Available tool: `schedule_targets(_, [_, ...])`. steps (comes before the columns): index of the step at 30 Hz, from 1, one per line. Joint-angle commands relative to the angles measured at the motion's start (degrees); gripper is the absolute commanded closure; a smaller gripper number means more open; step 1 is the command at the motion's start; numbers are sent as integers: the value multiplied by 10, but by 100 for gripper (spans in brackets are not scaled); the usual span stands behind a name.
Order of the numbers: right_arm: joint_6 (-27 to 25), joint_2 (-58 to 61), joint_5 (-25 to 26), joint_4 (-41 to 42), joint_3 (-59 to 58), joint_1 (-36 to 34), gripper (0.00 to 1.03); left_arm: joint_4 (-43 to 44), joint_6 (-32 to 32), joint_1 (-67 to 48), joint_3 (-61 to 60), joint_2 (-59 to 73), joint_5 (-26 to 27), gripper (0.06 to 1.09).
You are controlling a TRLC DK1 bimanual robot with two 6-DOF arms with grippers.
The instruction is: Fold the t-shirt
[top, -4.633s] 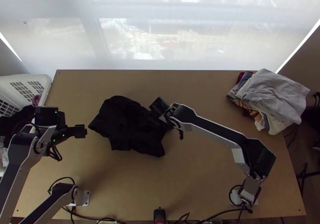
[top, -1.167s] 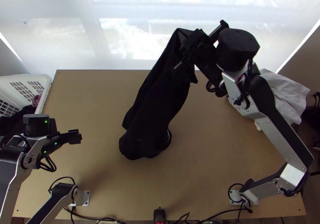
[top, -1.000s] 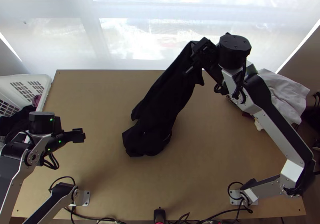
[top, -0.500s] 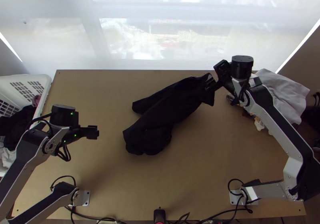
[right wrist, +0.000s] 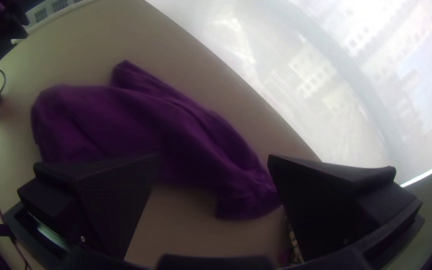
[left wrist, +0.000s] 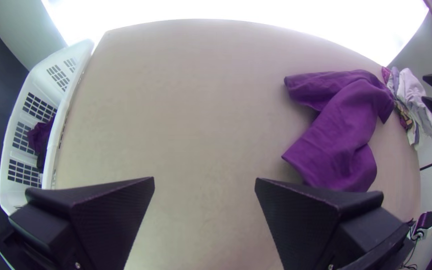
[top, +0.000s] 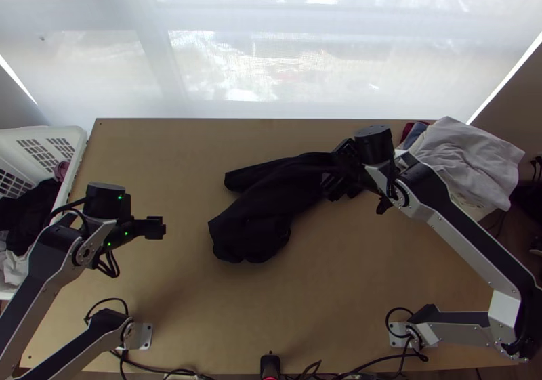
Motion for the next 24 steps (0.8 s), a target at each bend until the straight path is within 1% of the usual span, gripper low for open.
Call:
schedule_targets(1, [49, -8, -41, -60, -20, 93, 5, -17, 1, 29, -31, -40, 0, 11])
schedule_targets(5, [50, -14, -47, -60, -87, 175, 5, -22, 1, 36, -34, -50, 0, 11])
schedule_targets(6, [51, -14, -54, -60, -100, 190, 7, -22, 1, 38, -34, -52, 0, 11])
schedule_targets(8, [55, -13, -63, -60, -116, 214, 10, -24, 1, 49, -34, -54, 0, 11])
schedule_targets(11, [54, -2, -72, -61, -129, 243, 10, -24, 1, 59, -39, -62, 1, 11])
schedule_targets(14, [51, 21, -75, -61, -121, 260, 10, -24, 1, 65, -54, -72, 1, 11])
schedule_targets(16, [49, 41, -85, -60, -107, 268, 16, -27, 1, 73, -62, -78, 1, 11])
schedule_targets(19, [50, 76, -95, -50, -91, 275, 16, -35, 0, 77, -71, -82, 1, 11])
schedule_targets(24, [60, 143, -102, -5, -70, 283, 16, -46, 6, 77, -73, -82, -1, 11])
